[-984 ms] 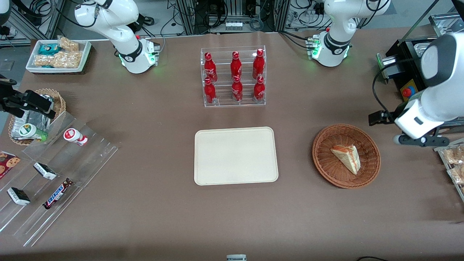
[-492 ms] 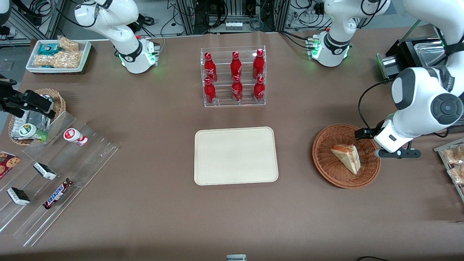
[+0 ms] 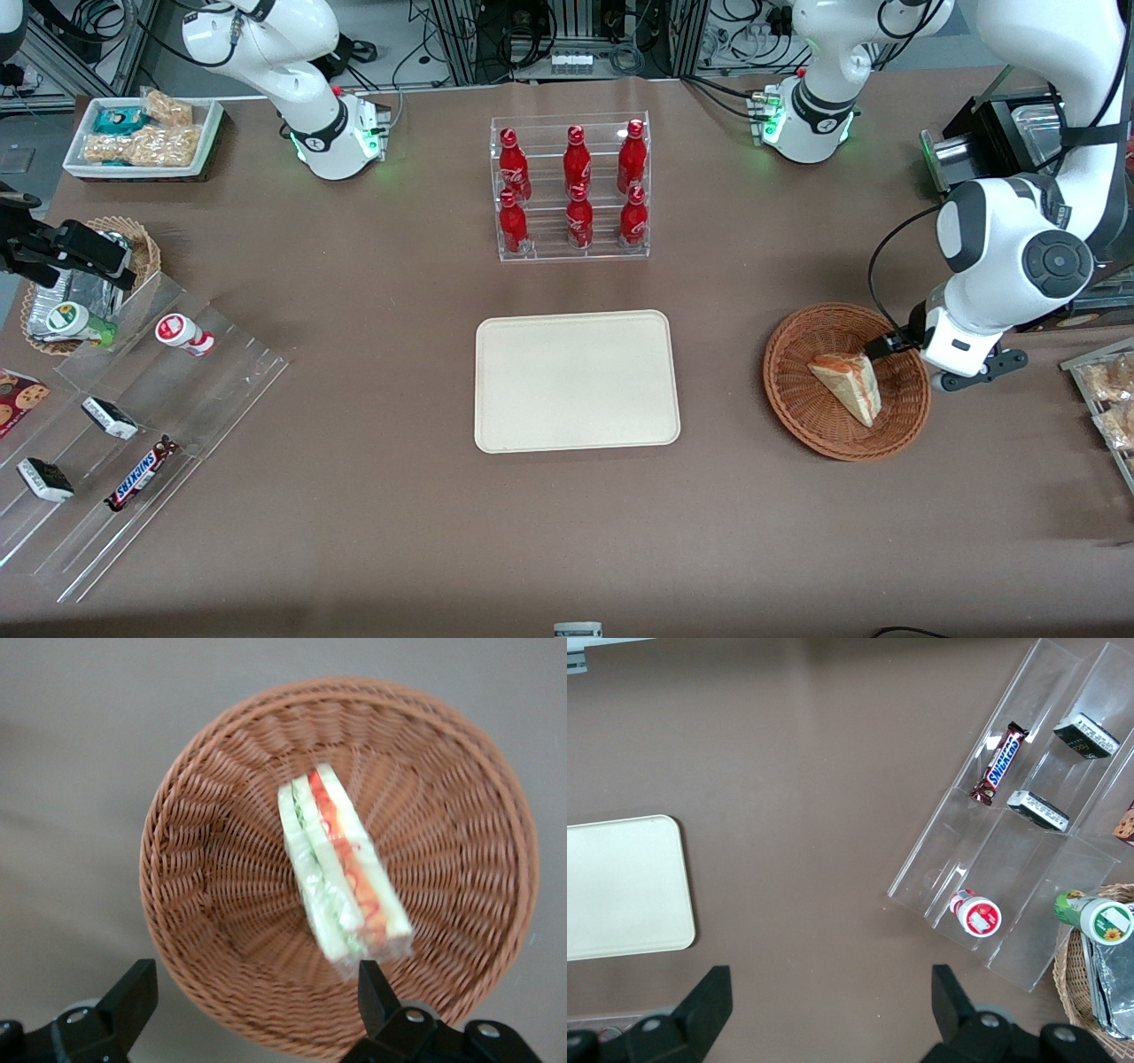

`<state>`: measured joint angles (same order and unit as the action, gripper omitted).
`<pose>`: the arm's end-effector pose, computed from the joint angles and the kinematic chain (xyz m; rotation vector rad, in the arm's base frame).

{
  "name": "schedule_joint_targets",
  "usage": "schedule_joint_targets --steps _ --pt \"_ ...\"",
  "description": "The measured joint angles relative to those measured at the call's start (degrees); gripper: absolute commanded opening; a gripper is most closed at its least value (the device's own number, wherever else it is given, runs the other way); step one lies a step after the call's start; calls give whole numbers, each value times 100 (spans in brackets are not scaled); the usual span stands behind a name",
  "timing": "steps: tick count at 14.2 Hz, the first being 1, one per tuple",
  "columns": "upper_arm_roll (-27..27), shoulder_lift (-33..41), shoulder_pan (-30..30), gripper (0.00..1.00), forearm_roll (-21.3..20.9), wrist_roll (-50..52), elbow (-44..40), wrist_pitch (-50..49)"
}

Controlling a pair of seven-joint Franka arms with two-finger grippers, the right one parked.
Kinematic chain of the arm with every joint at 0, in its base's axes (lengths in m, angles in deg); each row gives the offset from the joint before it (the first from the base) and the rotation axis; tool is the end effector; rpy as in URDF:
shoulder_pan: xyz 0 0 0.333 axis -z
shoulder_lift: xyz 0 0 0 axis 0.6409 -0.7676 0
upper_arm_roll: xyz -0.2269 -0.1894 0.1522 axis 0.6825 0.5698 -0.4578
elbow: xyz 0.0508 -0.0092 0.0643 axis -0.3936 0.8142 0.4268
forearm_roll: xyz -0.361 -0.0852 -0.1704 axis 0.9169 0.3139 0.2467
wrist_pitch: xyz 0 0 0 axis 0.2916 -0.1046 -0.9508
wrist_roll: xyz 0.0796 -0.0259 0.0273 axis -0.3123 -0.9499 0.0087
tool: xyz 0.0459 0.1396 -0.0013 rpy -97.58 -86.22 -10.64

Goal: Place sandwich from basket to tray
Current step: 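Lower the left gripper around the sandwich and close on it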

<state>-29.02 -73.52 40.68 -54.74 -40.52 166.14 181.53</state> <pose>0.5790 -0.0026 0.2942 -3.0189 -0.6951 0.0814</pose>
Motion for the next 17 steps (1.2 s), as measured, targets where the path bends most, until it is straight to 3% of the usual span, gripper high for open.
schedule_joint_targets --steps 4,9,10,11,12,17 --pt "44 -290 180 100 -5 2097 4 576" --pt "67 -611 288 96 -4 2565 8 840" --pt "68 -678 299 63 -4 2572 9 854" --pt "68 -740 308 23 -2 2602 9 893" --pt "68 -795 313 11 -1 2720 9 943" --pt "68 -912 325 5 -1 3055 -109 993"
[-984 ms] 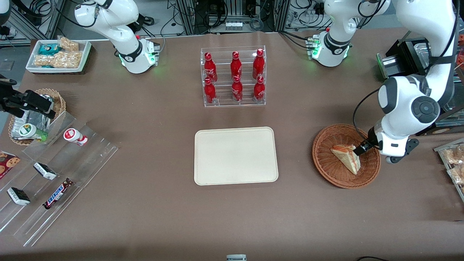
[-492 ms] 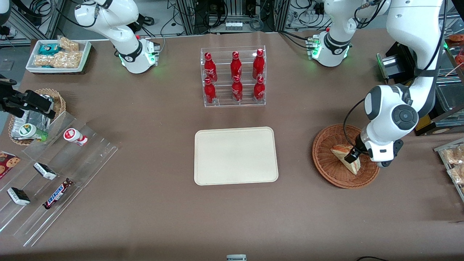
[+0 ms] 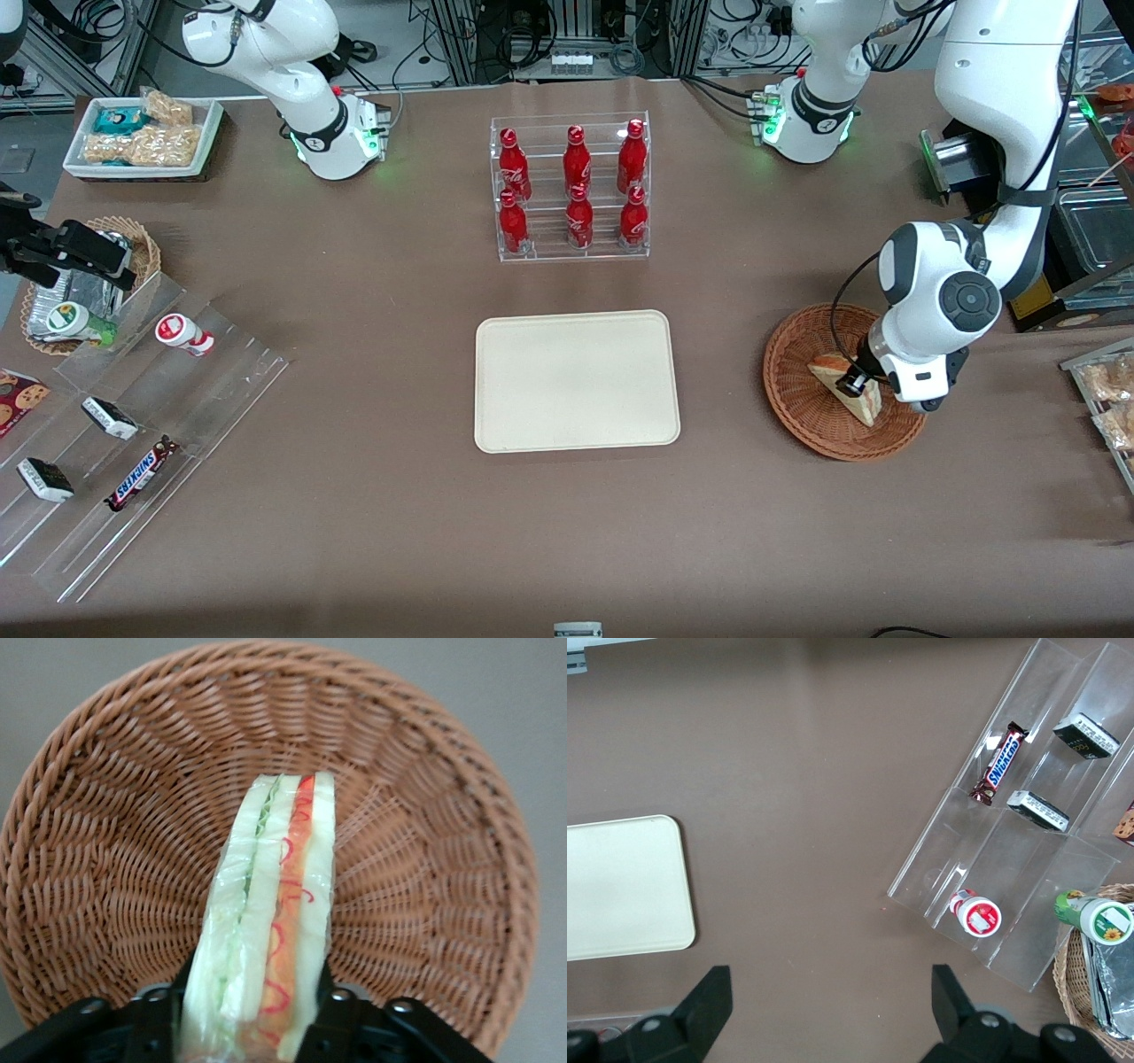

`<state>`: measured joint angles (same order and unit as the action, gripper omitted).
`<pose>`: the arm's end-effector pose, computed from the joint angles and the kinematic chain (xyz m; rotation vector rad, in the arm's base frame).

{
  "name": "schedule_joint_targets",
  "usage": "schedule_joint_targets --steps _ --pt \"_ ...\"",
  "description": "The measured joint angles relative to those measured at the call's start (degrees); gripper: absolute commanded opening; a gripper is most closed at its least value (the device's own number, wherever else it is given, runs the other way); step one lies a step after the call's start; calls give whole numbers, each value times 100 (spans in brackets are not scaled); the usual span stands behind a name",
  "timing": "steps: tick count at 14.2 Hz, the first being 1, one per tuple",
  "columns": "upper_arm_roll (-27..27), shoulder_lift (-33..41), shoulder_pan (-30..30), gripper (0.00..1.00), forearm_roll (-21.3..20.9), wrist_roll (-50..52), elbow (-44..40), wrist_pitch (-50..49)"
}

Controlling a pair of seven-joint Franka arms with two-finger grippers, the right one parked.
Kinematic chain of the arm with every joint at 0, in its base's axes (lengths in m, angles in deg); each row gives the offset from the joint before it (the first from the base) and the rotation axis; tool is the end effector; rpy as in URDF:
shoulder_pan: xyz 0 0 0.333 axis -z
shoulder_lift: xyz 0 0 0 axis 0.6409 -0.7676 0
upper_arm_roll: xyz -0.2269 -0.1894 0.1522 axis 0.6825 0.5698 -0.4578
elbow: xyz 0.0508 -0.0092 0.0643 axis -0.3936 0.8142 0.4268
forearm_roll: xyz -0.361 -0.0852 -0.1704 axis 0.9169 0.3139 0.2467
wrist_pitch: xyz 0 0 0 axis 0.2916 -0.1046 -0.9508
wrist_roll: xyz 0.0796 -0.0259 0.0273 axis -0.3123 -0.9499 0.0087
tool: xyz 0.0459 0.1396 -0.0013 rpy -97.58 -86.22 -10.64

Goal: Place sandwich from basket to tray
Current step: 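Lower the left gripper around the sandwich and close on it, then lift the sandwich and carry it with the left gripper over the tray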

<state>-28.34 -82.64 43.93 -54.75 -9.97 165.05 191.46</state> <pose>0.5987 -0.0450 0.2223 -2.7897 -1.3708 0.0197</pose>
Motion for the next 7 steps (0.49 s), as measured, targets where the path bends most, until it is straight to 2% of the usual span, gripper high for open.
schedule_joint_targets --steps 4,7 --pt "142 4 40 5 0 2 -748 -759" --pt "592 -4 89 5 24 8 -1416 -1246"
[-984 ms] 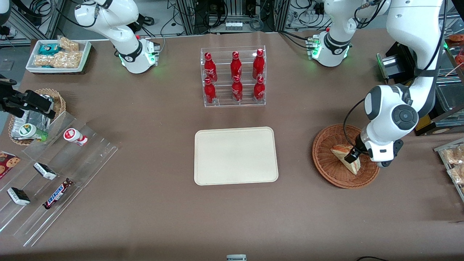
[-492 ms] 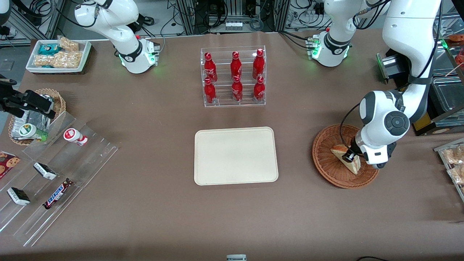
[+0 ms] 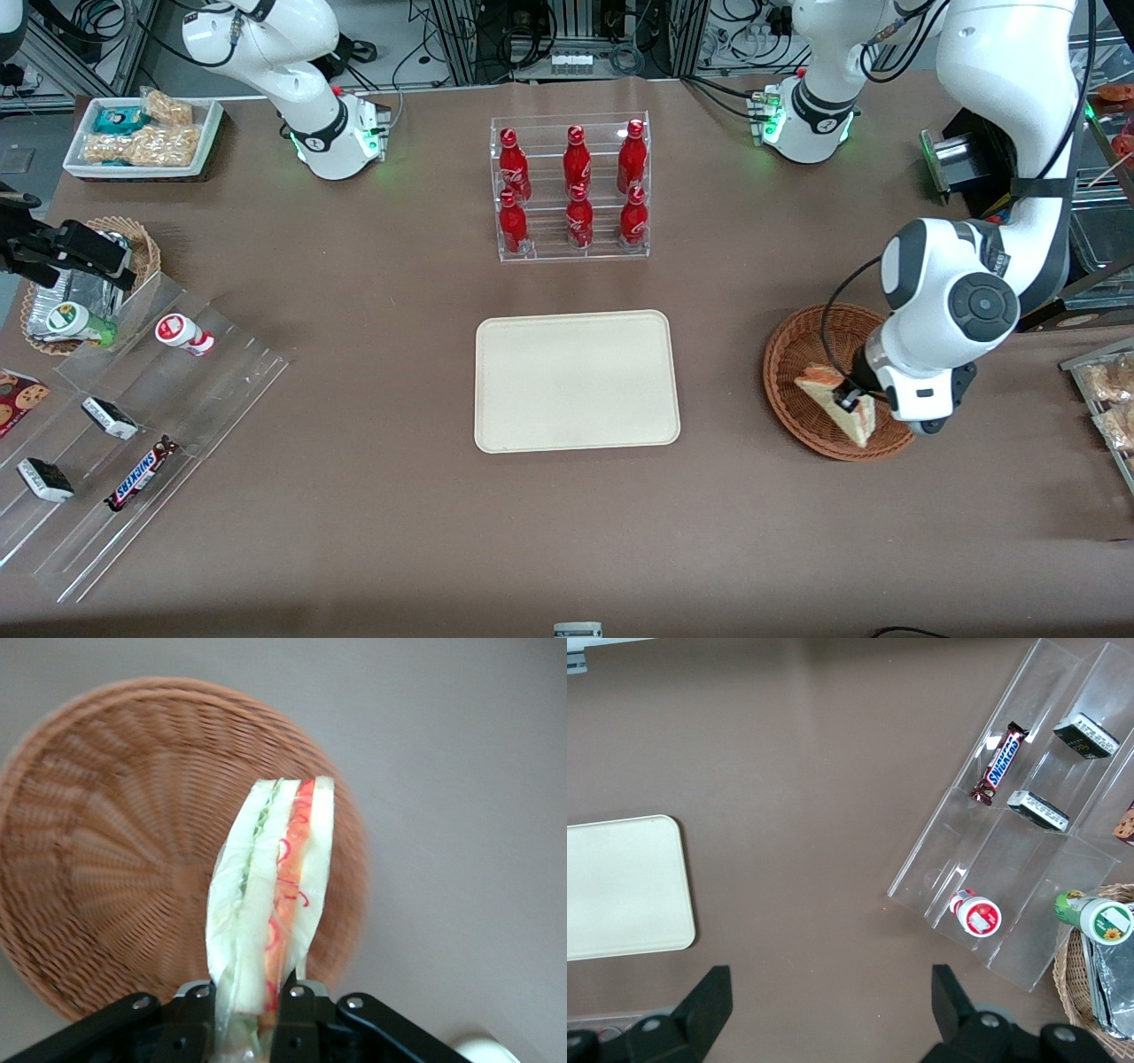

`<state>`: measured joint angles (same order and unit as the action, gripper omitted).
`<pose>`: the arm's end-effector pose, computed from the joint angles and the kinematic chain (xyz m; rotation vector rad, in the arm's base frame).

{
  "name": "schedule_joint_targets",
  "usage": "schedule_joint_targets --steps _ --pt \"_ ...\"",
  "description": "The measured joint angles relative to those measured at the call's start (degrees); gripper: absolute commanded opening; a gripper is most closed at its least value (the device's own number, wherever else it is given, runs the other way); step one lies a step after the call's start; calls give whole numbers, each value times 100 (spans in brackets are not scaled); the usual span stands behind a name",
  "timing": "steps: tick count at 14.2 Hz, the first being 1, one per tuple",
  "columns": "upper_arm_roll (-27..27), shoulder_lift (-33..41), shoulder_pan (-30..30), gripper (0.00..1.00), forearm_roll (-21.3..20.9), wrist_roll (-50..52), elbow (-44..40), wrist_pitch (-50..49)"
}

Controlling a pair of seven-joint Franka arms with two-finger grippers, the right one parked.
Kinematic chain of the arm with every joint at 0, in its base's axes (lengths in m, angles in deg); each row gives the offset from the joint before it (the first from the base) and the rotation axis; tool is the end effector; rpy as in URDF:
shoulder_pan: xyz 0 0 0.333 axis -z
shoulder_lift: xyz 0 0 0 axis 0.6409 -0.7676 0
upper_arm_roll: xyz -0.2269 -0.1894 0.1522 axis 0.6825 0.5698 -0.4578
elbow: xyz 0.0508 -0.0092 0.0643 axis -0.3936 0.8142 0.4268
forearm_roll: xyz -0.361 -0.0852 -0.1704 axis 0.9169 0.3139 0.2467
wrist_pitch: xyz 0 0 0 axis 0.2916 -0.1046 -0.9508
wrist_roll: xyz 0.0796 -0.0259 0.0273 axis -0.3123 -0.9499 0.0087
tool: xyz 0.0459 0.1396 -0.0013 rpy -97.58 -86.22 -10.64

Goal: Place sandwich from basket to tray
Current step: 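Lift the sandwich and carry it with the left gripper over the tray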

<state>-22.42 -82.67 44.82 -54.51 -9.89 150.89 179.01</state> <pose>0.6436 -0.1219 0.3130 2.8766 1.2346 -0.0057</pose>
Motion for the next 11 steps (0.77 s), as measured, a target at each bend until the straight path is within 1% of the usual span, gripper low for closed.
schedule_joint_targets --steps 3,5,7,9,11 --pt "657 -97 55 5 6 35 -232 -60" --pt "1025 -294 239 6 3 53 -390 -53" --pt "1107 -558 691 7 -75 54 -629 -51" --pt "1117 -886 1178 7 -312 87 -912 -44" --pt "1119 -1253 1565 8 -433 97 -1264 -33"
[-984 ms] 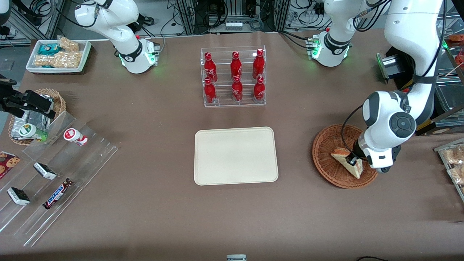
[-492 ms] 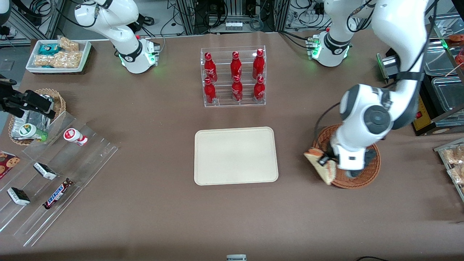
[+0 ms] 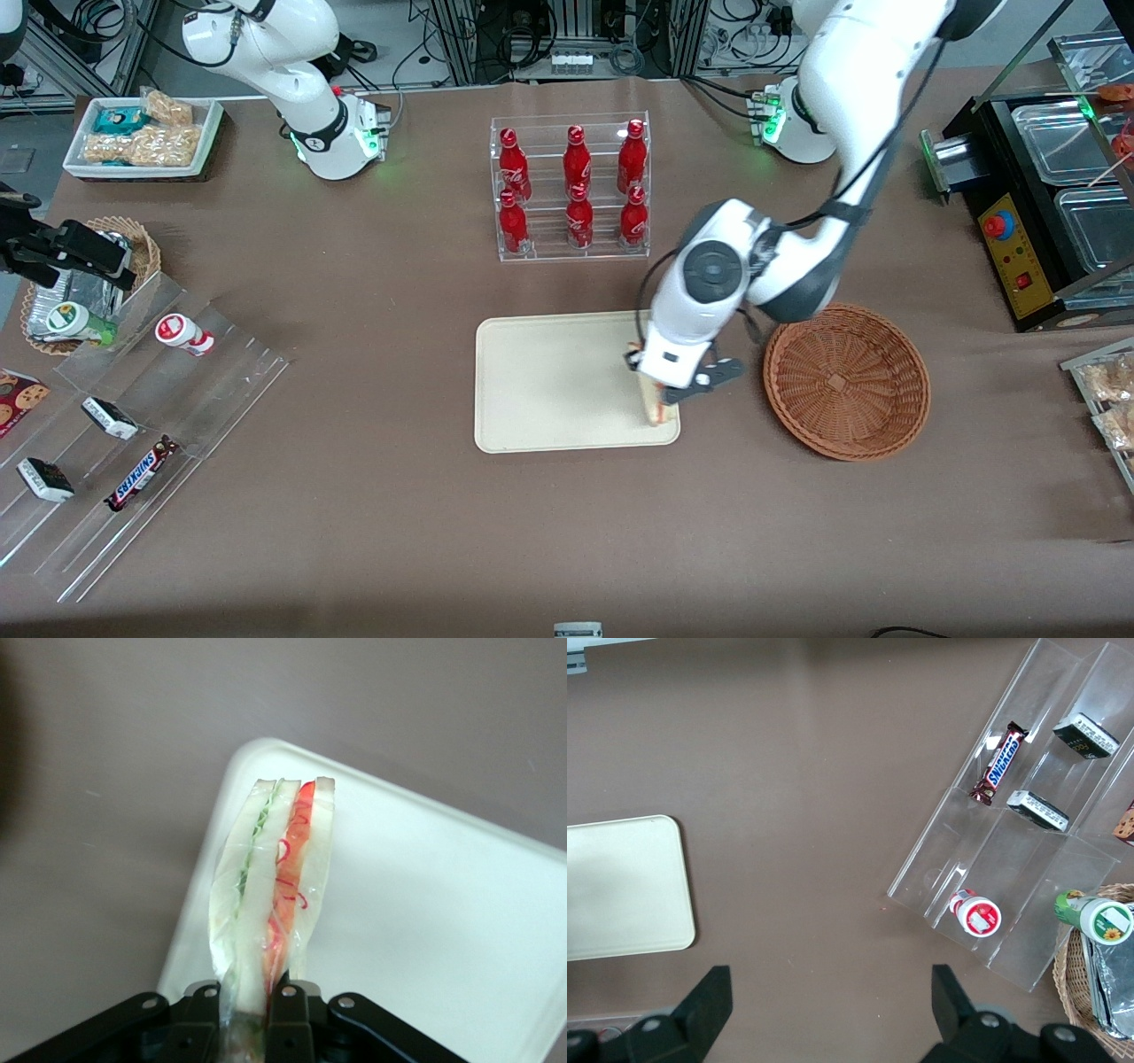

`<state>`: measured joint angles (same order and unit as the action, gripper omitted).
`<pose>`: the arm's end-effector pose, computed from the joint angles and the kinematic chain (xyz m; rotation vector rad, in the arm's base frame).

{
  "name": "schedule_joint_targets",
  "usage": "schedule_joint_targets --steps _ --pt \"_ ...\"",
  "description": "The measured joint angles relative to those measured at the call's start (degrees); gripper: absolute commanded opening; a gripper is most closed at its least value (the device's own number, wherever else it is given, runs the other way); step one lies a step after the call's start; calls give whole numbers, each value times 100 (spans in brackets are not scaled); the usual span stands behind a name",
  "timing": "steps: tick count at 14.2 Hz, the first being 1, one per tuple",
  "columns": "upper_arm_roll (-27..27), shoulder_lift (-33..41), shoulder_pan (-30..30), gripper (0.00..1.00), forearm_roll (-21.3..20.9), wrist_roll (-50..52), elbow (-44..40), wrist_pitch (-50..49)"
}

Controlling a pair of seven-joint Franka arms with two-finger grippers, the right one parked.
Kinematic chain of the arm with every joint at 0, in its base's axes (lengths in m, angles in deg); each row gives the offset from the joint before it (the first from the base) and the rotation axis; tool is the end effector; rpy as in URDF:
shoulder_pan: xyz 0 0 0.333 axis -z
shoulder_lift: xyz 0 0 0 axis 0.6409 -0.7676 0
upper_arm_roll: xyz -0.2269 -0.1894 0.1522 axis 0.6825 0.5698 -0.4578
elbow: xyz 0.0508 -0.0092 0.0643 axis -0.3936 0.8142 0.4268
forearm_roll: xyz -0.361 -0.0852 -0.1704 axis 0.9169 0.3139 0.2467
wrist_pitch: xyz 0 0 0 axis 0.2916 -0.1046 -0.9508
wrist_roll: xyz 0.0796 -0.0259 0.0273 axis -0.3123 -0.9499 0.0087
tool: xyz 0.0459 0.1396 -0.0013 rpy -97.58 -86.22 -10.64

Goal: Place sandwich from basket to tray
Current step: 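Lift the sandwich and carry it with the left gripper over the tray, then lower the sandwich onto the tray and open the left gripper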

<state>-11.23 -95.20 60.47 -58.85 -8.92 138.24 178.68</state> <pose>0.5804 -0.4149 0.2789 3.0256 0.5473 -0.0578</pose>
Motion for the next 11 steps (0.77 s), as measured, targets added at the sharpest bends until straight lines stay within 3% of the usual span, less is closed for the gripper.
schedule_joint_targets --steps 5,11 --pt "-1 -711 649 8 -308 -2 -691 91" --pt "-2 -1053 944 12 -552 -6 -1033 115"
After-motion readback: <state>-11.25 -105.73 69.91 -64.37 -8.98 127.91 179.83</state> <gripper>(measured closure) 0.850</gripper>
